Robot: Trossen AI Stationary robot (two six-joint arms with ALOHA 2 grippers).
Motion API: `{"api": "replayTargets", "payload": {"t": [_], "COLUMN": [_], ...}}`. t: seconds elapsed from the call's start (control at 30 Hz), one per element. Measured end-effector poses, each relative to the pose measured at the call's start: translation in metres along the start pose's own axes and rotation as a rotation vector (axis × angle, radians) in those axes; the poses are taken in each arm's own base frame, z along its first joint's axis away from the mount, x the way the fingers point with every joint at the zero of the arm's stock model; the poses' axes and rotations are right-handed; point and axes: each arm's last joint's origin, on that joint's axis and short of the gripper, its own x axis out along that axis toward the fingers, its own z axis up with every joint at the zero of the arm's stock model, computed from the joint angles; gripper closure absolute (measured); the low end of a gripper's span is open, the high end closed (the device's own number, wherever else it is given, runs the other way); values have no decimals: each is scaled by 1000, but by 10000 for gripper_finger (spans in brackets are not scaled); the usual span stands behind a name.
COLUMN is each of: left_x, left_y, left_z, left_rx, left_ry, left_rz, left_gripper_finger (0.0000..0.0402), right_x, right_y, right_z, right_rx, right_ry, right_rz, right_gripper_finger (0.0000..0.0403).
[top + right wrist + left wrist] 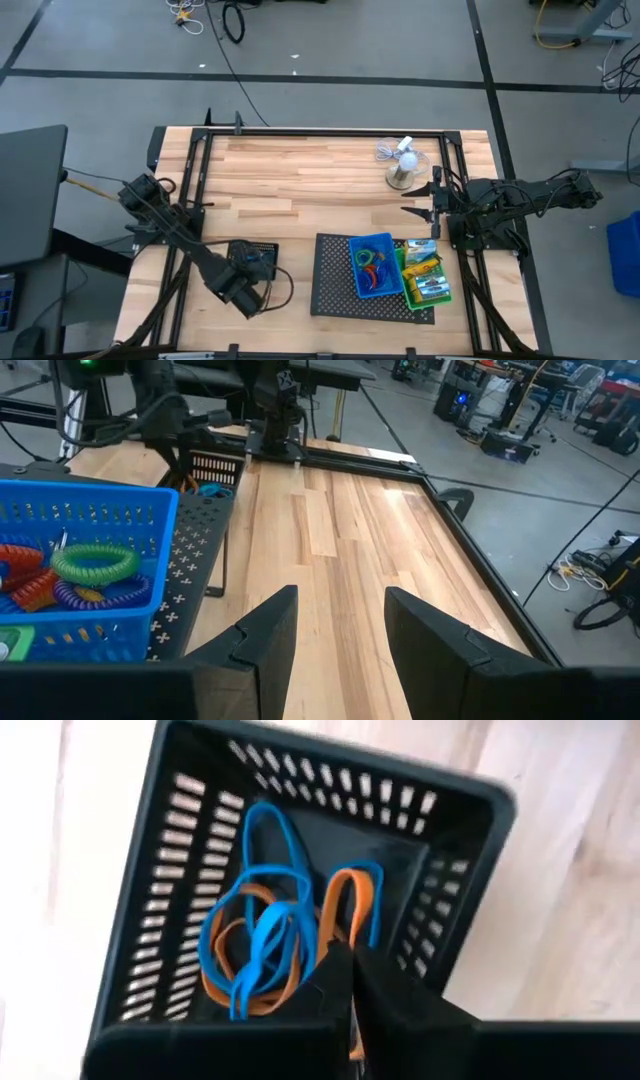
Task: Pick & Place Office Desk Supplies
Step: Put the orange rubber band into the black bin, then put the black bin with the rubber bands on the shelf
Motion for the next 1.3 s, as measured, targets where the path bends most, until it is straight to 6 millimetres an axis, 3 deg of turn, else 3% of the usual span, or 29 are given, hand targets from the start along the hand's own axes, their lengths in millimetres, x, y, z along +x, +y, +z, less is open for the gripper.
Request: {"api": "replayTargets", "payload": {"t": [0.53,0.83,1.3], "left_x": [-52,-33,-22], "left_y": [24,26,27], "left_z": [8,-2,-5], "left_rx": [-129,-145,-118], "left_ry": [-238,-151,-66], "left_rz": [-112,-94,-59], "left_gripper_finger": [194,188,188], "right_x": [0,0,0], "right_y": [1,1,1], "right_z": [-1,-1,-1], "right_rx": [0,-1,6], "right_ry": [5,8,9], "right_rz": [15,19,19], "right_gripper_finger": [242,242,242]}}
